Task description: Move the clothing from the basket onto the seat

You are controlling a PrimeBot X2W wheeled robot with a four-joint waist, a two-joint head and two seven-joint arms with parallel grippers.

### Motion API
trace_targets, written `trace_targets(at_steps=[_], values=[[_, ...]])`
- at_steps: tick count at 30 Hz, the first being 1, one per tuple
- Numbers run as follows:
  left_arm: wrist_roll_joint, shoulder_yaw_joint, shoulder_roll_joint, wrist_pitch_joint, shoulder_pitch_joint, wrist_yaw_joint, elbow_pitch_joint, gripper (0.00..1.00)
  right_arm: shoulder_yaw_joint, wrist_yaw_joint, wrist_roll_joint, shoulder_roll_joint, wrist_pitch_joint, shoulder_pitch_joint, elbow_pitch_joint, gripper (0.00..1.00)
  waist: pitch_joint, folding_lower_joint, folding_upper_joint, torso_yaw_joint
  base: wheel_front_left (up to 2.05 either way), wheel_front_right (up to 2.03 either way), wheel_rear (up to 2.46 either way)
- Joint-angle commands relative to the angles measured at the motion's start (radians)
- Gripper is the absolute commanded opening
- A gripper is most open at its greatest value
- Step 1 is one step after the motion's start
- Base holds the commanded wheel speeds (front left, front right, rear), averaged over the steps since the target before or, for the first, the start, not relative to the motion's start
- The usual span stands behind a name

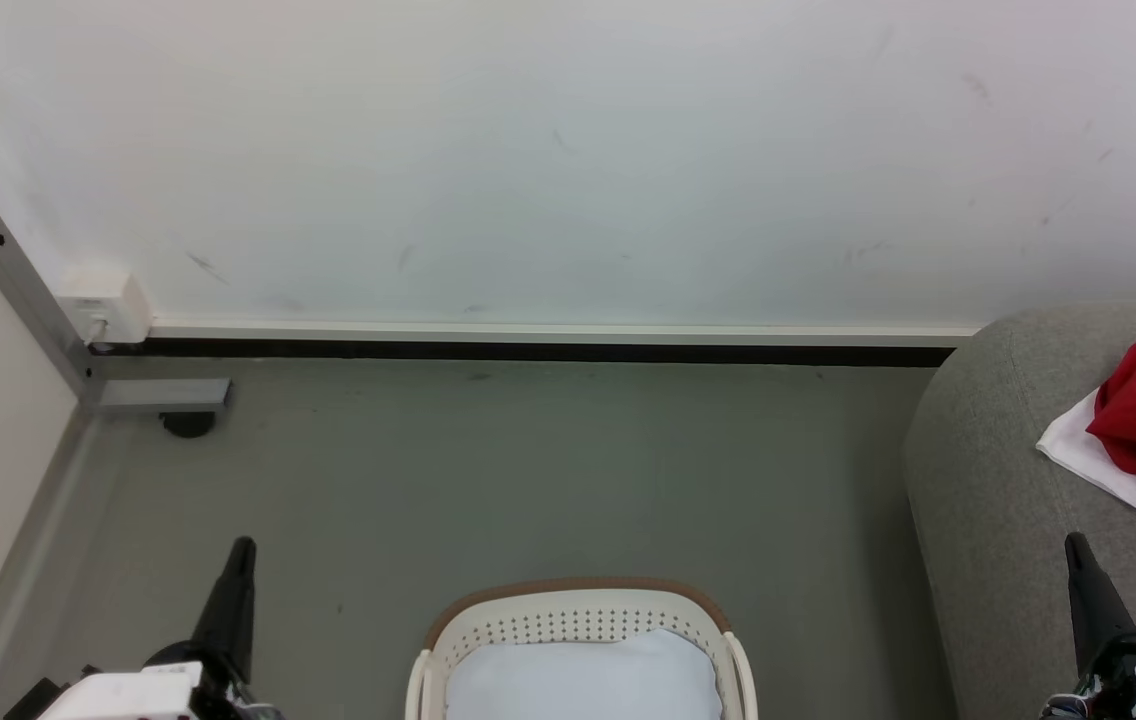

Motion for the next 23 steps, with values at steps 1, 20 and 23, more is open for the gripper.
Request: trace_targets(at_steps=[1, 20, 23], values=[[-0.013, 0.003, 0.008, 0.004, -0.009, -0.006, -0.003, 0.00, -0.004, -0.002, 0.001, 0.000, 0.003, -0.013, -0.005, 0.00, 0.000, 0.0000, 0.0000, 0.000, 0.00, 0.00, 0.00], [-0.013, 0.002, 0.008, 0.004, -0.009, -0.005, -0.003, 0.00, -0.004, -0.002, 0.001, 0.000, 0.003, -0.013, -0.005, 0.00, 0.000, 0.0000, 0.0000, 0.000, 0.00, 0.00, 0.00], [-0.013, 0.002, 0.008, 0.004, -0.009, -0.005, -0.003, 0.00, -0.004, -0.002, 0.001, 0.000, 0.003, -0.013, -0.005, 0.00, 0.000, 0.0000, 0.0000, 0.000, 0.00, 0.00, 0.00]])
